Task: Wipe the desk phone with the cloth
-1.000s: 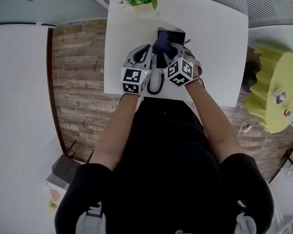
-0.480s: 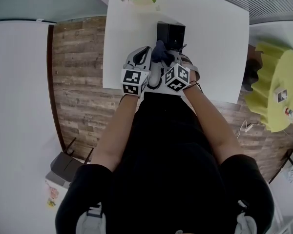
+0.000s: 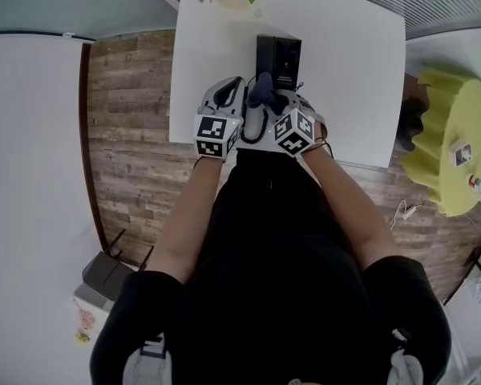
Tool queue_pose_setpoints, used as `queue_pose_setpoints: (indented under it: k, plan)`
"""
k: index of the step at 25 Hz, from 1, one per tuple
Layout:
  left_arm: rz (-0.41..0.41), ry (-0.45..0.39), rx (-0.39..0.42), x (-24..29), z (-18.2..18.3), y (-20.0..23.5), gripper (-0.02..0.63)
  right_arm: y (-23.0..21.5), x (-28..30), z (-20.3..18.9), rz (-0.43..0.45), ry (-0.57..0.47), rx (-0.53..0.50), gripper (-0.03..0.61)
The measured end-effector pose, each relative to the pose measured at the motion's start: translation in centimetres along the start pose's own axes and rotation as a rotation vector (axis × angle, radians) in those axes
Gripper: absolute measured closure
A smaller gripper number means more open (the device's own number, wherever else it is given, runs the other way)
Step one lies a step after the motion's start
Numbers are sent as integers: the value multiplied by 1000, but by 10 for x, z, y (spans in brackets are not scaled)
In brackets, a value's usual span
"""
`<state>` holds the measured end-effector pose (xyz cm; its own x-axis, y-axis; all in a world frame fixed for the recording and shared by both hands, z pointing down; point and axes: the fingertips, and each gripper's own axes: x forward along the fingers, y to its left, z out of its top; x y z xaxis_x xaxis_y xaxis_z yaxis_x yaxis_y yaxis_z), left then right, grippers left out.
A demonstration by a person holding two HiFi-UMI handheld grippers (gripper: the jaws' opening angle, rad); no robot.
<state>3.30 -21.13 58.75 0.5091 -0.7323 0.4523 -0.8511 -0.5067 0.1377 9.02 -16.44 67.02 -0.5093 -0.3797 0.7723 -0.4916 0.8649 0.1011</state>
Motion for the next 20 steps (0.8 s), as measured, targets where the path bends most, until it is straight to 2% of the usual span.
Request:
queue_pose_setpoints:
  k: [4, 8, 14, 20]
  plan:
    - [2, -42, 11, -12, 22, 2, 603, -32, -42, 31, -42, -144, 123, 483]
    - [-27, -85, 49, -25, 53, -3, 603, -57, -89, 70, -44, -306, 220, 483]
    - [-104, -182, 76, -54, 117, -23, 603, -81, -169, 124, -65, -521, 243, 483]
    - [-189, -252, 92, -82, 168, -54, 603, -90, -238, 156, -93, -689, 248, 483]
